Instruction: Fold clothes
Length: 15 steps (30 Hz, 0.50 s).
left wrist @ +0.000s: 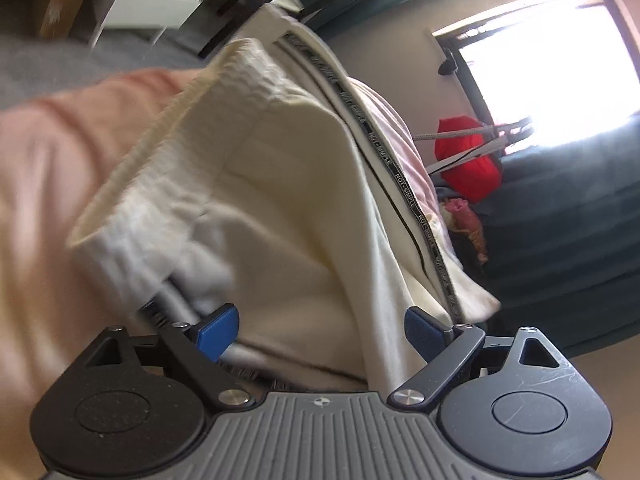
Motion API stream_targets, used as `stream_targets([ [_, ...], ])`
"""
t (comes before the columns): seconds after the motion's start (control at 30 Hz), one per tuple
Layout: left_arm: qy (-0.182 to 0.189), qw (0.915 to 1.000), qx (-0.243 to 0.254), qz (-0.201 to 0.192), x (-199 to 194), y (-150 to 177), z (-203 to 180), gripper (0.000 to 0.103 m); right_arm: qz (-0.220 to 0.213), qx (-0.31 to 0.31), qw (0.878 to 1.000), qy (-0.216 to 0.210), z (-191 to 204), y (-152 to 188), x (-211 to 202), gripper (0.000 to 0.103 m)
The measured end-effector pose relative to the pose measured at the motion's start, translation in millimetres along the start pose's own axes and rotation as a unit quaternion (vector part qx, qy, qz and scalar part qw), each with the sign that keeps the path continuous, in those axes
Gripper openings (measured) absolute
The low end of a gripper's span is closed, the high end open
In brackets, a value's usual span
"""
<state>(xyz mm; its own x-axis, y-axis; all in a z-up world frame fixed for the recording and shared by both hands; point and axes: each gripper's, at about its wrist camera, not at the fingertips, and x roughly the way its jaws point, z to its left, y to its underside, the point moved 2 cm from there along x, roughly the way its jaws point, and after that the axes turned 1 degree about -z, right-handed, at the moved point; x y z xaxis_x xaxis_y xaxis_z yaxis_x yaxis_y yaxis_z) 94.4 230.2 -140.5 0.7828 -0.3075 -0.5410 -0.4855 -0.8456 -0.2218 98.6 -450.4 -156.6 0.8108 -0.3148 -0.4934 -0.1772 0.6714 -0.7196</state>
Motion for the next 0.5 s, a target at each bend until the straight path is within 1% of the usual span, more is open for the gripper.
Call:
stream_targets([
  [0.03,0.014,0.9995,-0.029,0.001,-6,1,8,0.091,-0.014,-0.006,1.0,-0.002,4,-3,-6,0.012],
  [0.07,0.019,0.9987,-0.047,0.006,-9,2,14,0.092,-0.029,-0.012,1.0,-0.004,8,-6,-12,0.012],
  [0.1,0.022,0.9978,-0.061,0.012,-11,3,19,0.092,-0.052,-0.017,0.998,-0.008,11,-10,-21,0.01],
  [0.17,0.027,0.9953,-0.089,0.025,-15,4,31,0.095,-0.118,-0.028,0.992,-0.02,14,-19,-47,0.008],
  [0.2,0.023,0.9944,-0.099,0.029,-14,5,35,0.095,-0.142,-0.029,0.989,-0.024,14,-23,-58,0.008],
  [0.3,0.011,0.992,-0.119,0.041,-9,6,46,0.094,-0.181,-0.016,0.983,-0.028,8,-32,-85,0.008],
  [0.33,0.012,0.9915,-0.122,0.044,-7,5,48,0.092,-0.183,-0.009,0.983,-0.03,4,-34,-91,0.008],
  [0.37,0.012,0.991,-0.125,0.047,-4,4,49,0.091,-0.17,0.005,0.985,-0.031,-2,-34,-92,0.008],
  [0.4,0.012,0.9908,-0.128,0.043,-3,2,50,0.088,-0.15,0.021,0.988,-0.029,-9,-34,-91,0.008],
  [0.47,0.012,0.9915,-0.125,0.034,-1,-1,49,0.082,-0.096,0.042,0.994,-0.012,-20,-32,-82,0.01],
  [0.5,0.011,0.9917,-0.124,0.033,2,-3,49,0.077,-0.069,0.054,0.996,-0.002,-25,-31,-77,0.01],
])
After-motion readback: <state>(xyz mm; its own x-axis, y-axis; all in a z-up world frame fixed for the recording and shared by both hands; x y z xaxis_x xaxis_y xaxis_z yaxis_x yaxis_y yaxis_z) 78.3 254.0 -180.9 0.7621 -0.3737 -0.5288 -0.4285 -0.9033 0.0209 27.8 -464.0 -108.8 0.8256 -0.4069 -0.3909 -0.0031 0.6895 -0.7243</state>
